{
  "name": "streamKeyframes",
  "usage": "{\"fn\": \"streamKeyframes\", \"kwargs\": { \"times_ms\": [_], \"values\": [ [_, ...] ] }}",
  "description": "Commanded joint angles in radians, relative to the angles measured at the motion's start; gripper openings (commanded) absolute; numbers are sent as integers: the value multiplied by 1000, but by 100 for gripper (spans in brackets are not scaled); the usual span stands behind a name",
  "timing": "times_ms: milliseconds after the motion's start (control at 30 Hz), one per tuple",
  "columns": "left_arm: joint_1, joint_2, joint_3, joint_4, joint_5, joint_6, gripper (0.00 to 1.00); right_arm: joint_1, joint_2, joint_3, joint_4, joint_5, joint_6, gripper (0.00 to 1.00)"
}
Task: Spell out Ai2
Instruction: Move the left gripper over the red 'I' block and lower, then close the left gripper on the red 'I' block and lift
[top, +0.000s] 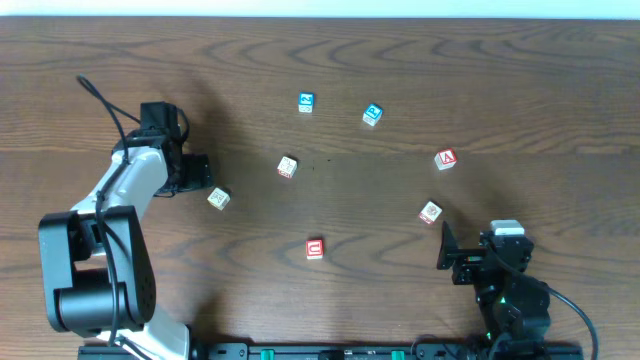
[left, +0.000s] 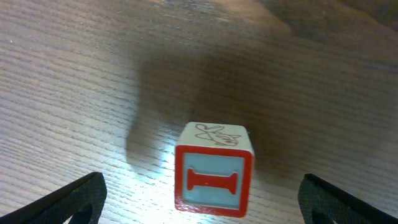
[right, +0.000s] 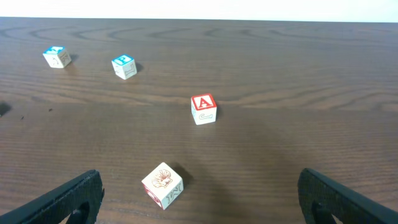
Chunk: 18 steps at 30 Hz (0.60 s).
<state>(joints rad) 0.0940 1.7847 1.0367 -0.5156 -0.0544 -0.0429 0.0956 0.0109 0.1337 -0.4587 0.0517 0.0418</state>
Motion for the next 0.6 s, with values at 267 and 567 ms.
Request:
{"fn": "streamKeyframes", "kwargs": {
  "times_ms": [267,567],
  "values": [
    [22,14,13,4,80,29,69,-18,-5,-3,0,-4,13,99],
    [22,14,13,26,80,71,57,-18,-5,-3,0,-4,13,99]
  ]
}}
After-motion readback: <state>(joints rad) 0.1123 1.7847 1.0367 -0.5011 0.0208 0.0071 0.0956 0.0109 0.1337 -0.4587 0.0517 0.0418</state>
